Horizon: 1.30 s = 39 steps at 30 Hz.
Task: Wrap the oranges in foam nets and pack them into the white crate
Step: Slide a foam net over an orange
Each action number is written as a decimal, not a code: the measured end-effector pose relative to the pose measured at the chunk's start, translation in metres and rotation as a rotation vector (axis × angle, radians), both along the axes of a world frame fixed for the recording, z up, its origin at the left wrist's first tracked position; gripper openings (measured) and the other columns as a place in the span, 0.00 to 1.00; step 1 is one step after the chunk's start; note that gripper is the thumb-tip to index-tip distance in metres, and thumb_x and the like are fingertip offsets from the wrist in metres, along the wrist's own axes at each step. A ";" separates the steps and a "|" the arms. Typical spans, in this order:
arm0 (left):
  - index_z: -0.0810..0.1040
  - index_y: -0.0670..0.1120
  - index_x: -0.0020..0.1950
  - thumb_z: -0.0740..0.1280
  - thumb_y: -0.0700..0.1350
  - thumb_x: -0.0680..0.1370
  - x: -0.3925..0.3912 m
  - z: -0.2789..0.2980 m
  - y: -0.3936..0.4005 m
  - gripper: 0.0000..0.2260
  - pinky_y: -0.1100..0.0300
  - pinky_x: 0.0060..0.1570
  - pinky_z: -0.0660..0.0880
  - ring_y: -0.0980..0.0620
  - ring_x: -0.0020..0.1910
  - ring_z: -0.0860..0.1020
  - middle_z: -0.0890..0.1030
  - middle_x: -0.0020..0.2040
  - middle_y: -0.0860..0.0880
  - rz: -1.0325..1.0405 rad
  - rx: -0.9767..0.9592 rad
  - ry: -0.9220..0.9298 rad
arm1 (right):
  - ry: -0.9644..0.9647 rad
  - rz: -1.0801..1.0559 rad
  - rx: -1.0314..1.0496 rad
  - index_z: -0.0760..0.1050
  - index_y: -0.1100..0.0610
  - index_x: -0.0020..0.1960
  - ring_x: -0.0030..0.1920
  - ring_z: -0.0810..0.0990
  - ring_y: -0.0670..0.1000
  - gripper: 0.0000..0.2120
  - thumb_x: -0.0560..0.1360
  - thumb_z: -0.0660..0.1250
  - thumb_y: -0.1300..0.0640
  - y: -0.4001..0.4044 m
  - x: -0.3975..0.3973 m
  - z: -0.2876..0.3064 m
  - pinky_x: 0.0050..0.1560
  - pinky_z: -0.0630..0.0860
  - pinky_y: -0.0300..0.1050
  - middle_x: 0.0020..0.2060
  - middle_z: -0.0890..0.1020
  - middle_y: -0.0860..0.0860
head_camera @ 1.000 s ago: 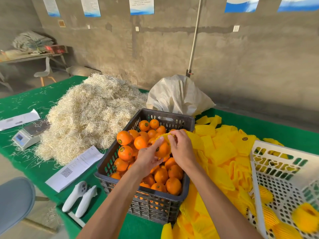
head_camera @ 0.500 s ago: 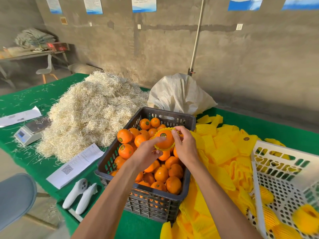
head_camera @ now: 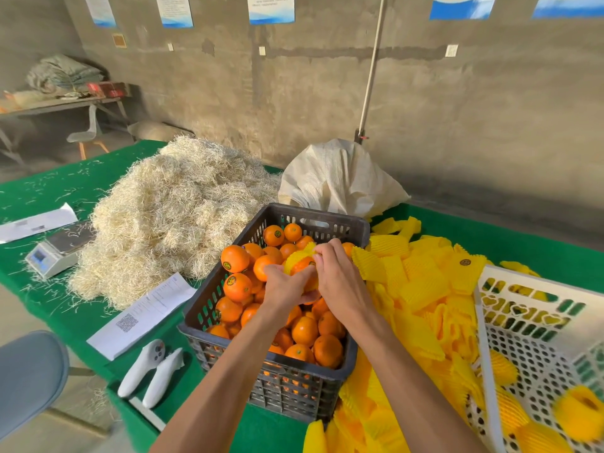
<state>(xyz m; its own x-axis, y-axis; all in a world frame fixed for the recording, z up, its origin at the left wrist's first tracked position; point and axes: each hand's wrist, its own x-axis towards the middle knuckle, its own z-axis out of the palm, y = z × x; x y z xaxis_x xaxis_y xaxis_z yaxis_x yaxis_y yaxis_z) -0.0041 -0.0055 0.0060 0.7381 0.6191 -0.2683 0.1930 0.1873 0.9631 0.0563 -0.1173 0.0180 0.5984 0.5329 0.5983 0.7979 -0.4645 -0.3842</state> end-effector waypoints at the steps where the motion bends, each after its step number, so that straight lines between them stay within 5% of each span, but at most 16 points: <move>1: 0.59 0.51 0.65 0.78 0.53 0.75 0.001 -0.001 0.002 0.32 0.56 0.36 0.84 0.47 0.47 0.84 0.71 0.53 0.51 0.002 0.016 0.005 | -0.011 0.010 -0.008 0.73 0.57 0.58 0.45 0.76 0.49 0.07 0.85 0.57 0.57 -0.001 0.000 -0.001 0.38 0.72 0.37 0.53 0.74 0.52; 6: 0.70 0.51 0.67 0.77 0.53 0.75 0.004 -0.005 0.013 0.25 0.61 0.33 0.80 0.51 0.33 0.83 0.82 0.48 0.45 -0.007 0.240 -0.043 | 0.063 0.070 0.075 0.72 0.55 0.59 0.48 0.75 0.45 0.08 0.85 0.56 0.54 -0.009 0.001 -0.014 0.42 0.77 0.40 0.54 0.72 0.48; 12: 0.71 0.47 0.72 0.76 0.42 0.77 0.001 0.000 0.009 0.26 0.51 0.46 0.79 0.45 0.49 0.80 0.79 0.59 0.37 -0.163 -0.002 -0.192 | 0.170 0.055 0.219 0.74 0.50 0.54 0.54 0.76 0.41 0.07 0.81 0.61 0.47 -0.013 0.005 -0.018 0.50 0.78 0.38 0.55 0.73 0.43; 15: 0.78 0.38 0.65 0.70 0.35 0.81 -0.001 0.004 0.012 0.13 0.57 0.48 0.80 0.50 0.51 0.83 0.78 0.63 0.39 -0.330 -0.062 -0.223 | 0.217 0.051 0.247 0.76 0.49 0.55 0.60 0.76 0.42 0.12 0.82 0.61 0.42 -0.012 0.006 -0.013 0.55 0.79 0.44 0.61 0.75 0.42; 17: 0.79 0.41 0.64 0.65 0.38 0.82 -0.004 0.013 0.010 0.11 0.56 0.54 0.82 0.50 0.55 0.85 0.79 0.68 0.37 -0.374 -0.175 -0.279 | 0.242 0.010 0.273 0.76 0.49 0.60 0.61 0.75 0.43 0.14 0.82 0.61 0.42 -0.012 0.008 -0.011 0.57 0.79 0.46 0.62 0.76 0.44; 19: 0.82 0.50 0.65 0.68 0.45 0.80 -0.001 0.019 0.005 0.13 0.43 0.65 0.78 0.42 0.65 0.81 0.80 0.69 0.41 -0.396 -0.279 -0.349 | 0.242 -0.020 0.282 0.74 0.50 0.68 0.63 0.74 0.43 0.17 0.83 0.62 0.44 -0.016 0.011 -0.008 0.60 0.76 0.39 0.64 0.76 0.46; 21: 0.80 0.49 0.68 0.70 0.49 0.81 0.007 0.020 -0.005 0.15 0.39 0.70 0.73 0.43 0.70 0.76 0.77 0.72 0.41 -0.319 -0.132 -0.305 | 0.247 -0.041 0.291 0.73 0.51 0.71 0.66 0.73 0.44 0.18 0.83 0.64 0.47 -0.024 0.014 -0.006 0.61 0.68 0.27 0.65 0.75 0.48; 24: 0.77 0.34 0.65 0.61 0.42 0.87 0.027 0.015 -0.028 0.13 0.44 0.61 0.74 0.42 0.58 0.78 0.80 0.61 0.32 -0.275 0.073 -0.307 | 0.268 -0.125 0.336 0.73 0.51 0.71 0.66 0.73 0.44 0.19 0.82 0.65 0.48 -0.047 0.020 -0.007 0.55 0.66 0.20 0.66 0.74 0.49; 27: 0.83 0.41 0.59 0.62 0.42 0.86 0.046 0.020 -0.065 0.11 0.45 0.60 0.78 0.40 0.56 0.82 0.84 0.56 0.39 -0.346 0.155 -0.303 | 0.272 -0.216 0.396 0.73 0.49 0.72 0.65 0.74 0.45 0.19 0.82 0.64 0.46 -0.087 0.031 -0.005 0.56 0.74 0.29 0.66 0.74 0.47; 31: 0.71 0.37 0.76 0.67 0.44 0.84 0.073 0.020 -0.129 0.22 0.47 0.68 0.77 0.45 0.67 0.79 0.78 0.70 0.40 -0.424 0.095 -0.267 | 0.282 -0.312 0.438 0.73 0.50 0.71 0.65 0.75 0.48 0.19 0.82 0.64 0.47 -0.160 0.040 -0.007 0.60 0.79 0.52 0.65 0.74 0.47; 36: 0.72 0.36 0.75 0.67 0.45 0.84 0.097 0.009 -0.222 0.22 0.45 0.66 0.78 0.47 0.61 0.81 0.82 0.62 0.42 -0.536 0.082 -0.231 | 0.296 -0.462 0.424 0.72 0.51 0.72 0.64 0.76 0.49 0.20 0.82 0.64 0.46 -0.255 0.040 -0.014 0.61 0.78 0.44 0.64 0.74 0.48; 39: 0.79 0.30 0.62 0.63 0.41 0.86 0.108 -0.003 -0.270 0.14 0.44 0.62 0.78 0.44 0.52 0.79 0.82 0.53 0.40 -0.682 0.123 -0.236 | 0.330 -0.557 0.386 0.72 0.52 0.72 0.62 0.77 0.49 0.20 0.82 0.64 0.46 -0.307 0.035 -0.021 0.60 0.77 0.44 0.64 0.74 0.47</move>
